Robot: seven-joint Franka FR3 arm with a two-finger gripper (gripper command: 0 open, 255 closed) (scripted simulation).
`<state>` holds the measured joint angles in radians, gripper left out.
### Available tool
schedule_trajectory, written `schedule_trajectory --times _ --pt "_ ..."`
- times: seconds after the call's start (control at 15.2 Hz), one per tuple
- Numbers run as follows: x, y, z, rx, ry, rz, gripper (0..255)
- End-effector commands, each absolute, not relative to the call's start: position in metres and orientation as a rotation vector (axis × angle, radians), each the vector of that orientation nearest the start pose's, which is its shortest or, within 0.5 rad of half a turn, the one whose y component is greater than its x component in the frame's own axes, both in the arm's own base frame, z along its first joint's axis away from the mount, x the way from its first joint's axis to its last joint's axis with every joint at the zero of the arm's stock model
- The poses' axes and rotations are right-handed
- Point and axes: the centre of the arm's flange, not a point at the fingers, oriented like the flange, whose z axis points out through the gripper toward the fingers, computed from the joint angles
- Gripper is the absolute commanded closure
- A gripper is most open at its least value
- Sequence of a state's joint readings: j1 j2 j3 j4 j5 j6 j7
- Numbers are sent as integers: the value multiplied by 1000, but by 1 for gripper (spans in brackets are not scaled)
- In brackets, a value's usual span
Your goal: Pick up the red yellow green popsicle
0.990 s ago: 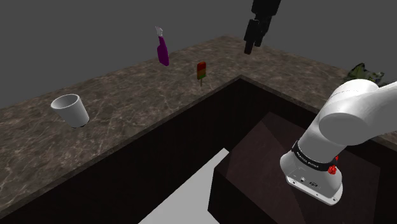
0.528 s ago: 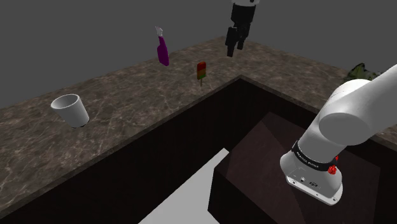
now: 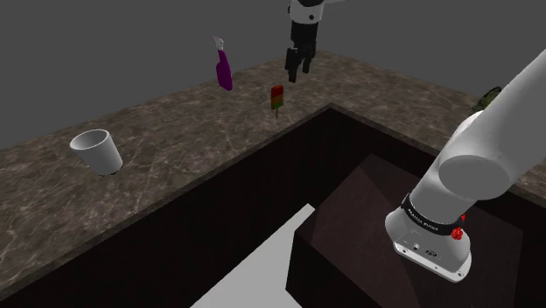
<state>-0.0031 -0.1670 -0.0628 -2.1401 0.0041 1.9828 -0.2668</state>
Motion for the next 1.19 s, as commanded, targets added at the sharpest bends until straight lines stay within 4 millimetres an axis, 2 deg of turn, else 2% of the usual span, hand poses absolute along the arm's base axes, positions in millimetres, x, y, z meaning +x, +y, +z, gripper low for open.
schedule_trajectory --times 0.0,0.59,1.12 --pt "525 -39 464 -3115 -323 -10 0" --pt "631 -50 409 -3119 -370 23 0" --pt "631 -50 369 -3119 -370 23 0"
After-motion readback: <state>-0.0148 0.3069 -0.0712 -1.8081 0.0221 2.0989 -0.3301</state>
